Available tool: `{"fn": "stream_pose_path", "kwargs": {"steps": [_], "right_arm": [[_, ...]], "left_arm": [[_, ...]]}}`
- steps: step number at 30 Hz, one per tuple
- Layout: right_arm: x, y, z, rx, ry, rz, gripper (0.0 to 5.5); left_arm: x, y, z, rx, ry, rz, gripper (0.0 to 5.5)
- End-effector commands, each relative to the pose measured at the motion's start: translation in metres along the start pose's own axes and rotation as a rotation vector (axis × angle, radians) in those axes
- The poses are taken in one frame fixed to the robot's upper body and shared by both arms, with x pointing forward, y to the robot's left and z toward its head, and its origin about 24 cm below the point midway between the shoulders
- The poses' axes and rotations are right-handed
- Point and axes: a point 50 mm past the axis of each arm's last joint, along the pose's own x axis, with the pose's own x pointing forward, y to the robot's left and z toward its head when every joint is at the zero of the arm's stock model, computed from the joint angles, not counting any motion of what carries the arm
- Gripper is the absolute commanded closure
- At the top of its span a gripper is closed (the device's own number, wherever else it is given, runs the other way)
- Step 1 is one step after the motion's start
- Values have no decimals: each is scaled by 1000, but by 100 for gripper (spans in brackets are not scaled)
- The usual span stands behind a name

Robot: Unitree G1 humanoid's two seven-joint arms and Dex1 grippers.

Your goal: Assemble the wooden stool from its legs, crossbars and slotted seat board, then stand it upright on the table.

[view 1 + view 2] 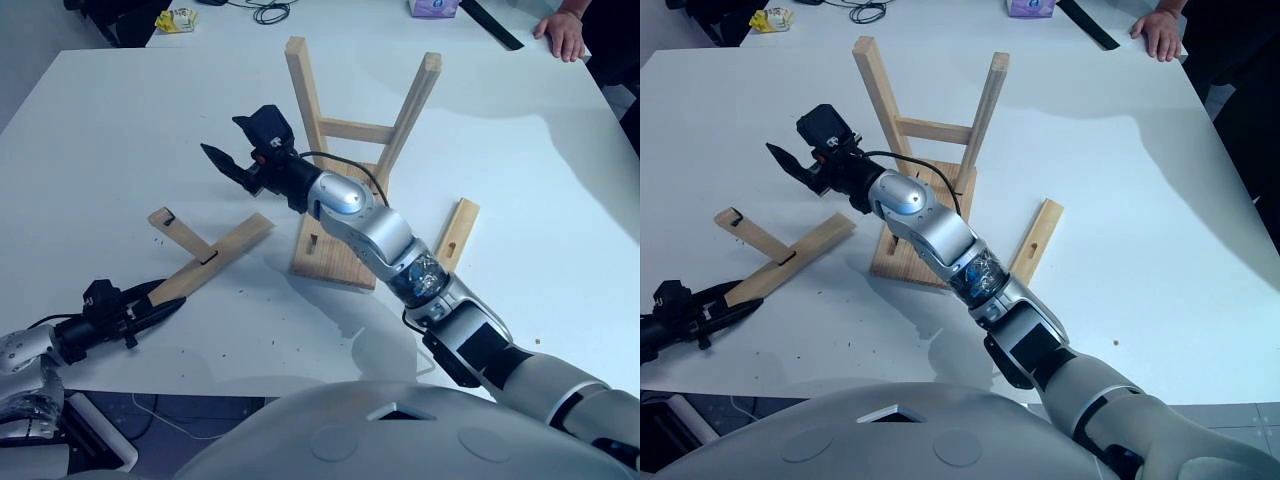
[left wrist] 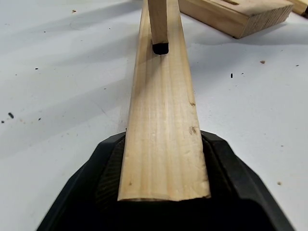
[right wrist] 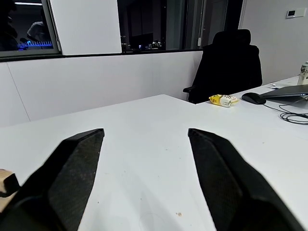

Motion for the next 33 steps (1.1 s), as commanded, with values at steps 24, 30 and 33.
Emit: {"fn": "stream_pose_path", "kwargs": {"steps": [24,30,33], "right_arm": [[27,81,85,86,-257,266,228],[26,77,87,89,-266,239,228],[27,78,88,91,-268,240,228]], "left_arm": [[192,56,205,161,-327,337,346],[190,51,198,133,-283,335,346],[192,51,199,119,-286,347,346]]}}
